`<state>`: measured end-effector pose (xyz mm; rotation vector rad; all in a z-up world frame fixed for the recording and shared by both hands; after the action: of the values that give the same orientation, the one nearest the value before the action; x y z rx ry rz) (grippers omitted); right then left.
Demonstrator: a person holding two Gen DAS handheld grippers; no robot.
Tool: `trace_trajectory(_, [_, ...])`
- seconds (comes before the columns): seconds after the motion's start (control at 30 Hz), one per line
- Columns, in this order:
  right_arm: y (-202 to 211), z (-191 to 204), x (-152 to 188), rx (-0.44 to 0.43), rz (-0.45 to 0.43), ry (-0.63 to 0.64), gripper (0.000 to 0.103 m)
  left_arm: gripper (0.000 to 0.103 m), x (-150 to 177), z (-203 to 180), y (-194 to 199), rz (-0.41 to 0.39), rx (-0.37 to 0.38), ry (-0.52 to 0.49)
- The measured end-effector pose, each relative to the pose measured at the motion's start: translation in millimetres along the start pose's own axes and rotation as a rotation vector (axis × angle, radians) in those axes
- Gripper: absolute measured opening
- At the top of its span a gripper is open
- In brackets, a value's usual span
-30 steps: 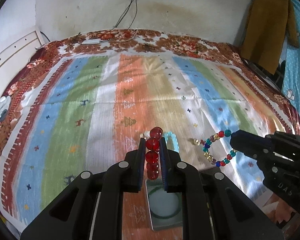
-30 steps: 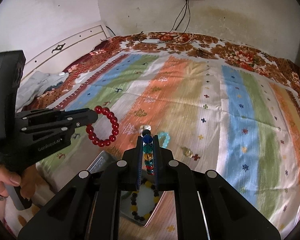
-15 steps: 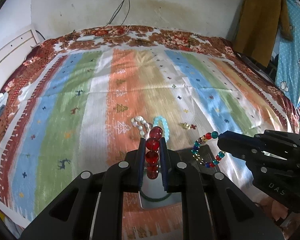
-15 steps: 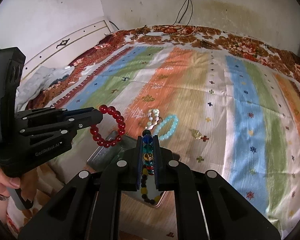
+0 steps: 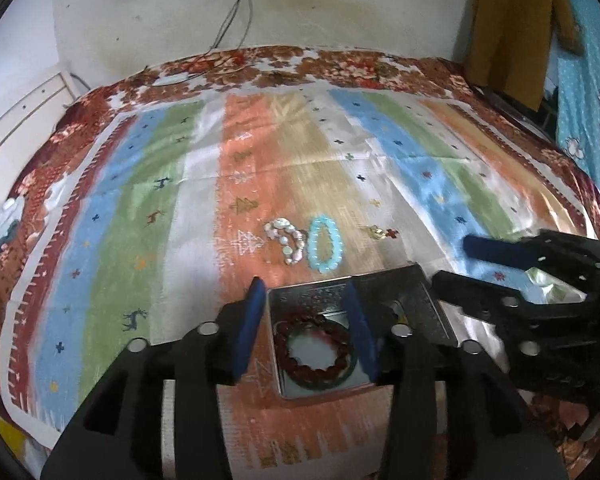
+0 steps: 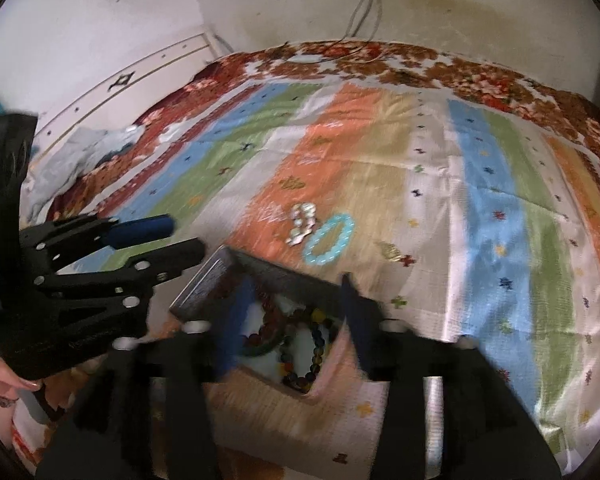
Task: Organize jewelry
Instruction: 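Lower both bracelets into the silver tin and open both tools, then withdraw both open tools from the tin toward the remaining bracelets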
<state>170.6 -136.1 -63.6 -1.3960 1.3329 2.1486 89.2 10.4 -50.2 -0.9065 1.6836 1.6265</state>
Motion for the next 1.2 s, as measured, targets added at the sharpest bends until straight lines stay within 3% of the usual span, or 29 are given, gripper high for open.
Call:
trace_trajectory(0.13, [-2, -16, -2, 0.031, 0.008, -0.032, 0.051, 0.065, -3, 8, -4, 0.007, -0.010, 0.024])
trace_trajectory(0.33, [-15, -29, -5, 0.053, 0.043, -0.045, 0.059, 0.073, -11, 24, -20, 0.034, -0.018, 0.090])
trace_trajectory(0.63, [-36, -45, -15, 0.068, 0.079, -0.071, 0.067, 0.075, -19, 37, -45, 0.091, 0.011, 0.148])
trace_trajectory(1.2, [-73, -82, -29, 0.075, 0.156, -0.144, 0.068, 0.077, -31, 40, -100, 0.190, 0.026, 0.112])
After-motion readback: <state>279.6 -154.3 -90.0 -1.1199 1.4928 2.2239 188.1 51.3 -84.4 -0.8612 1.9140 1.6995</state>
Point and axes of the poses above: each gripper's, at about its wrist camera, not at the fingertips, and y roughly against the way its jaws point, z to its left, x to its underside, the point moved 4 cm from there along -y, roughly the way its jaws point, and after that the axes turned 14 degrees about -z, right-handed, at the moved point
